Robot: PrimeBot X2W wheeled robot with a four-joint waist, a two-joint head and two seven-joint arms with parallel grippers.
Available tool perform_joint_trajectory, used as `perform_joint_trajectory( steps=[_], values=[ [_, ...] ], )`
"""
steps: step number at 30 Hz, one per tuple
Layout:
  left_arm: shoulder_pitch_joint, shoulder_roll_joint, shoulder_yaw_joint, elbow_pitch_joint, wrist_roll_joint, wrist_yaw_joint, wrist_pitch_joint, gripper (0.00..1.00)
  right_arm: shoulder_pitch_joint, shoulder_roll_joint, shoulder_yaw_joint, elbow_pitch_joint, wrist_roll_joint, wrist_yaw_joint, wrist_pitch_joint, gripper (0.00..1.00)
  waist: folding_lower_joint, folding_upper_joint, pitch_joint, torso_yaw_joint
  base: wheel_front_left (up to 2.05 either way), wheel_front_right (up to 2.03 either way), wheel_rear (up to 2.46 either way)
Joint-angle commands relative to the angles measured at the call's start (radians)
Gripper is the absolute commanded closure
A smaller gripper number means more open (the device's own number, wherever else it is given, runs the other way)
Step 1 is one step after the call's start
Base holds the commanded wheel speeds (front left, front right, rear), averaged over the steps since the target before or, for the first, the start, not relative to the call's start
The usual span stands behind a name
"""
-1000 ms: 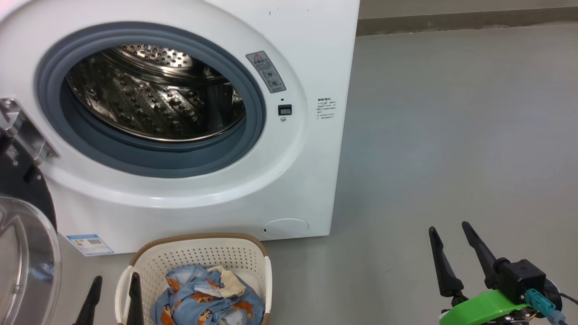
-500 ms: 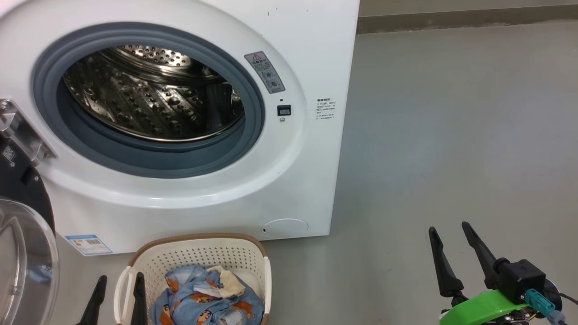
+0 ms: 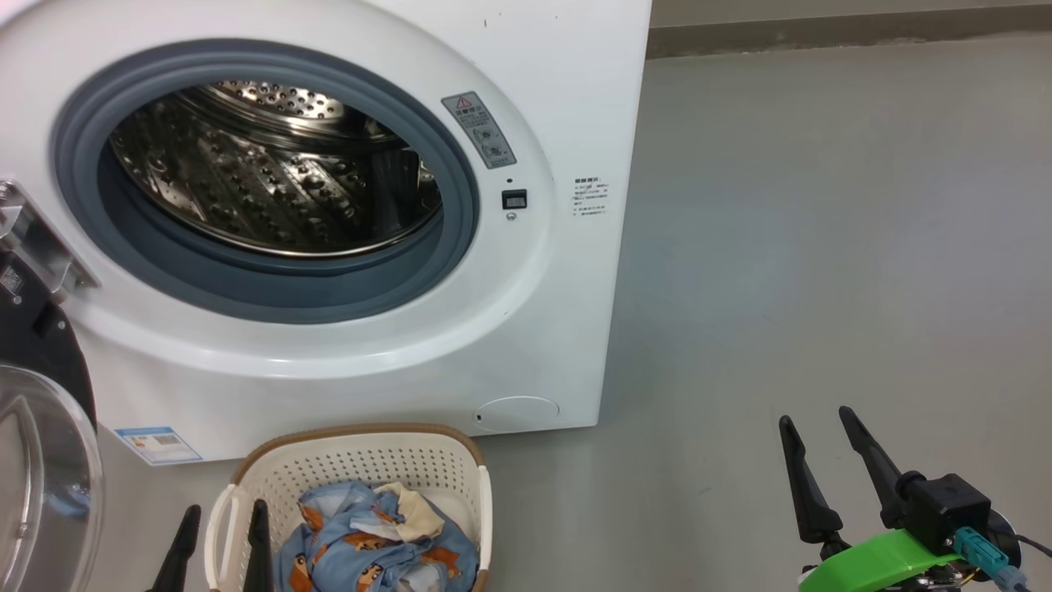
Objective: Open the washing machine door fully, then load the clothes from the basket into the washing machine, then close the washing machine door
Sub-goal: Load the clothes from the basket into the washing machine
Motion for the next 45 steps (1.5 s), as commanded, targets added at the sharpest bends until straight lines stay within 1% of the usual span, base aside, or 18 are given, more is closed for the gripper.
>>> perform_joint_trajectory(
  steps=[1,8,21,26,36,43,45],
  values=[
    [-0.031,0.013,0.028,-0.015,-0.014,-0.003,-0.005,0.0,-0.03,-0.003,0.024,-0.022,0.001,0.002,-0.005,0.0,0.0,0.0,0.005,-0.002,0.0,0.0,0.0],
    [-0.049,0.013,0.014,0.011,-0.02,-0.003,-0.005,0.0,-0.037,-0.003,0.03,-0.003,0.002,0.002,-0.005,0.0,0.0,0.0,0.056,-0.01,0.0,0.0,0.0],
    [-0.16,0.013,-0.02,0.124,-0.069,-0.003,-0.005,0.0,-0.102,-0.003,0.055,0.028,0.007,0.002,-0.005,0.0,0.0,0.0,0.238,-0.049,0.0,0.0,0.0],
    [-0.22,0.027,-0.018,0.192,-0.098,-0.003,-0.005,0.0,-0.132,-0.003,0.064,0.028,0.007,0.002,-0.005,0.0,0.0,0.0,0.304,-0.077,0.0,0.0,0.0],
    [-0.323,0.078,-0.072,0.359,-0.161,-0.003,-0.005,0.0,-0.174,-0.003,0.069,0.012,0.016,0.002,-0.005,0.0,0.0,0.0,0.421,-0.124,0.0,0.0,0.0],
    [-0.419,0.139,-0.13,0.479,-0.239,-0.003,-0.005,0.0,-0.205,-0.003,0.081,-0.005,0.037,0.002,-0.005,0.0,0.0,0.0,0.525,-0.16,0.0,0.0,0.0],
    [-0.443,0.162,-0.161,0.508,-0.254,-0.003,-0.005,0.0,-0.216,-0.003,0.086,-0.009,0.046,0.002,-0.005,0.0,0.0,0.0,0.555,-0.172,0.0,0.0,0.0]
  ],
)
